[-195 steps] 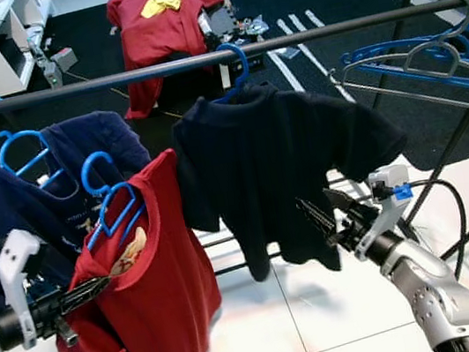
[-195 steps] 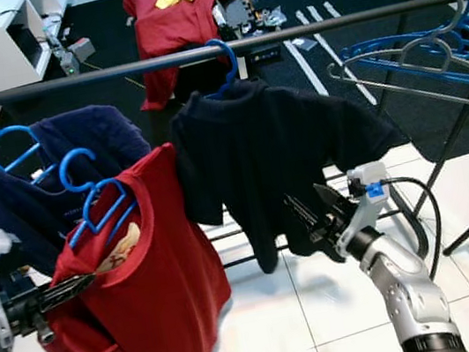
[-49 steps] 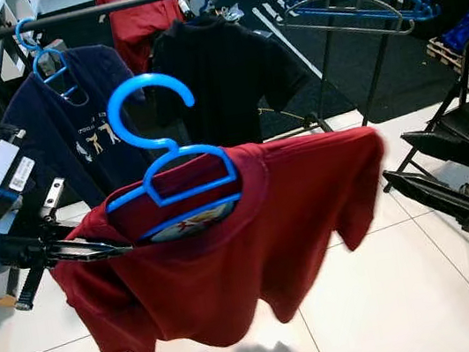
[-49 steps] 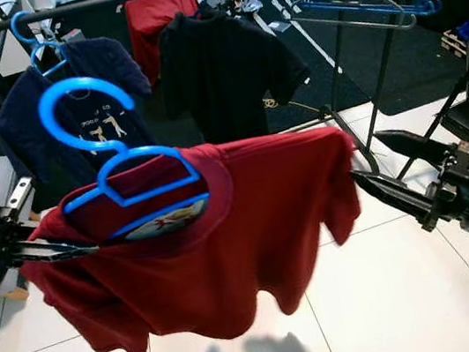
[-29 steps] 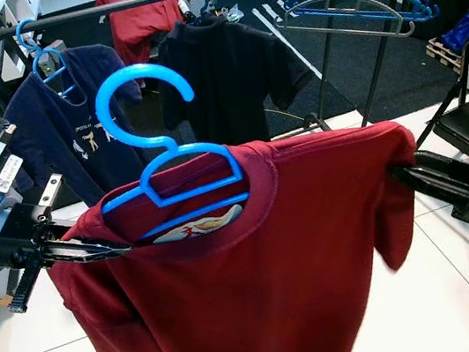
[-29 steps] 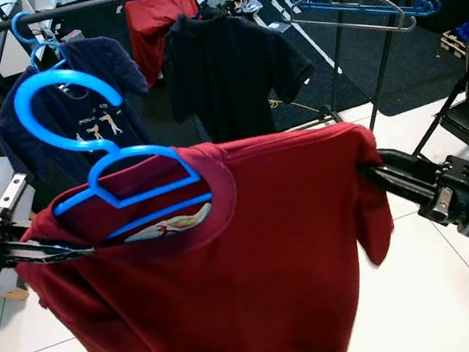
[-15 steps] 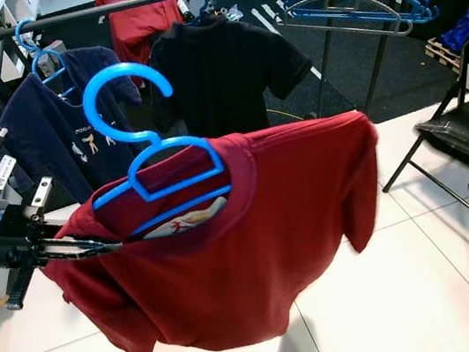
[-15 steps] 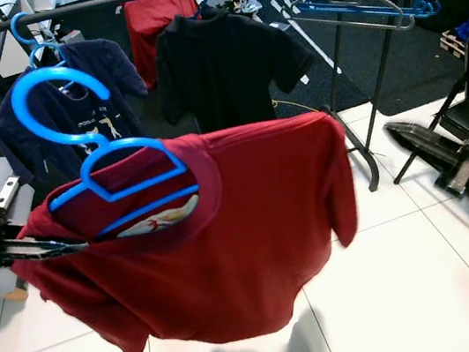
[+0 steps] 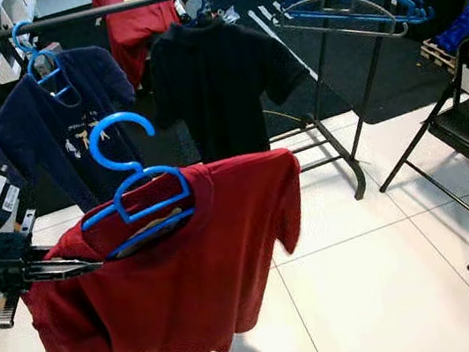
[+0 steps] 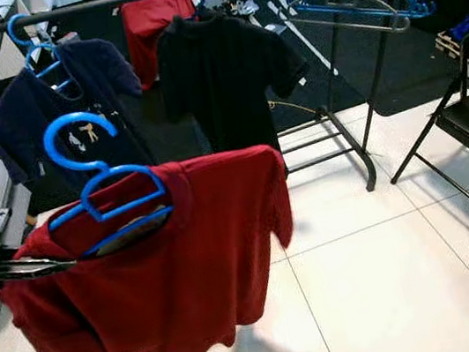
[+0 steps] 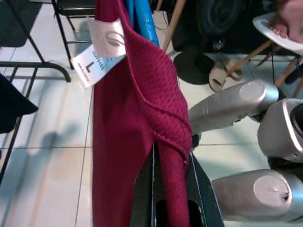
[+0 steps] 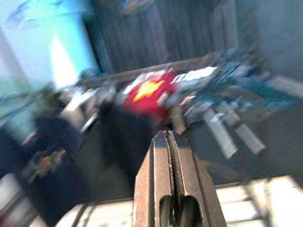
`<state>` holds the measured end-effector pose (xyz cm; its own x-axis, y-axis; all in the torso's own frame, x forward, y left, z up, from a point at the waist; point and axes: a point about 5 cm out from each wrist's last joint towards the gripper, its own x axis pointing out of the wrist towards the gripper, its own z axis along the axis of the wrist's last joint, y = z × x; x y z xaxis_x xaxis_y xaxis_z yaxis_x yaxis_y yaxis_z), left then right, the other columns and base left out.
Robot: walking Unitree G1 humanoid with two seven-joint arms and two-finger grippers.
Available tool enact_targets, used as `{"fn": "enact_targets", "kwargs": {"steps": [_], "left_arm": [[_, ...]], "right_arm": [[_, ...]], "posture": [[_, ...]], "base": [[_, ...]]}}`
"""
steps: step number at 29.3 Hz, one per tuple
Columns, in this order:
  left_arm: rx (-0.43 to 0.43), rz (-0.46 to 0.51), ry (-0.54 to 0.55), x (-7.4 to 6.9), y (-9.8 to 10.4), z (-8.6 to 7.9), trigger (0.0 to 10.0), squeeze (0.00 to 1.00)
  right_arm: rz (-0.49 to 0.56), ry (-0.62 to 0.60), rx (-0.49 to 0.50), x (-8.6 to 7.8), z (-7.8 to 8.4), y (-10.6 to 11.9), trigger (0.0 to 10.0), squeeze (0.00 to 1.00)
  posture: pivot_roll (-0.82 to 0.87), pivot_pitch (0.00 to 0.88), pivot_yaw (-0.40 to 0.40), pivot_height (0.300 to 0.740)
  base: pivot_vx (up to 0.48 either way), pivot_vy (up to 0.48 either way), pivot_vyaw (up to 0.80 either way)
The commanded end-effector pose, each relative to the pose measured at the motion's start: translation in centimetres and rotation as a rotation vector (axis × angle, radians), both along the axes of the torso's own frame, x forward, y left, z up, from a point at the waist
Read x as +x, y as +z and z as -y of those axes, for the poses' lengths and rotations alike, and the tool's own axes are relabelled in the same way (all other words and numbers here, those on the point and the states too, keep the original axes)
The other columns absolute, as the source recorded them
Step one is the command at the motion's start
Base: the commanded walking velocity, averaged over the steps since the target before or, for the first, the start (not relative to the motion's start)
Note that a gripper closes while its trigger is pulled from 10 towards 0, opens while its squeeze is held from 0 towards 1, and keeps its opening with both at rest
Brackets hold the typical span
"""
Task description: Hang hanger
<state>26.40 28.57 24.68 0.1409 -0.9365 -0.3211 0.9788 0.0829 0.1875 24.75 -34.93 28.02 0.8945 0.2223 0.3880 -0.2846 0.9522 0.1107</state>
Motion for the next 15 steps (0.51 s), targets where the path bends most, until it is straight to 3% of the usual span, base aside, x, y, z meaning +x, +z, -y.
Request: {"fn": "enact_targets", "kwargs": {"steps": [1, 2, 3, 5, 8, 12, 15], "left_arm": [[-0.075, 0.038, -0.03, -0.2, 1.0, 0.4, 10.0, 0.0], [-0.075, 0.038, -0.03, -0.2, 1.0, 0.4, 10.0, 0.0], [-0.116, 0.066, -0.062, -0.3, 1.8, 0.9, 10.0, 0.0], [-0.163, 0.105, -0.108, -0.5, 3.0, 1.5, 10.0, 0.0], [-0.163, 0.105, -0.108, -0.5, 3.0, 1.5, 10.0, 0.0], [-0.146, 0.146, -0.135, -0.8, 4.0, 1.8, 10.0, 0.0], [-0.146, 0.146, -0.135, -0.8, 4.0, 1.8, 10.0, 0.0]], "right_arm": [[-0.091, 0.134, -0.107, -0.2, -2.0, -1.6, 10.0, 0.17], [-0.091, 0.134, -0.107, -0.2, -2.0, -1.6, 10.0, 0.17], [-0.126, 0.213, -0.124, -0.4, -3.0, -2.8, 10.0, 1.0], [-0.118, 0.26, -0.117, -0.7, -3.4, -3.3, 10.0, 1.0], [-0.118, 0.26, -0.117, -0.7, -3.4, -3.3, 10.0, 1.0], [-0.08, 0.414, -0.101, -1.7, -4.6, -2.8, 10.0, 1.0], [-0.08, 0.414, -0.101, -1.7, -4.6, -2.8, 10.0, 1.0]], "posture": [[-0.04, 0.159, 0.034, 0.74], [-0.04, 0.159, 0.034, 0.74], [-0.04, 0.161, 0.035, 0.74], [-0.04, 0.162, 0.036, 0.74], [-0.04, 0.162, 0.036, 0.74], [-0.03, 0.163, 0.042, 0.74], [-0.03, 0.163, 0.042, 0.74]], "base": [[0.0, 0.0, 0.0], [0.0, 0.0, 0.0], [0.0, 0.0, 0.0], [0.0, 0.0, 0.0], [0.0, 0.0, 0.0], [0.0, 0.0, 0.0], [0.0, 0.0, 0.0]]}}
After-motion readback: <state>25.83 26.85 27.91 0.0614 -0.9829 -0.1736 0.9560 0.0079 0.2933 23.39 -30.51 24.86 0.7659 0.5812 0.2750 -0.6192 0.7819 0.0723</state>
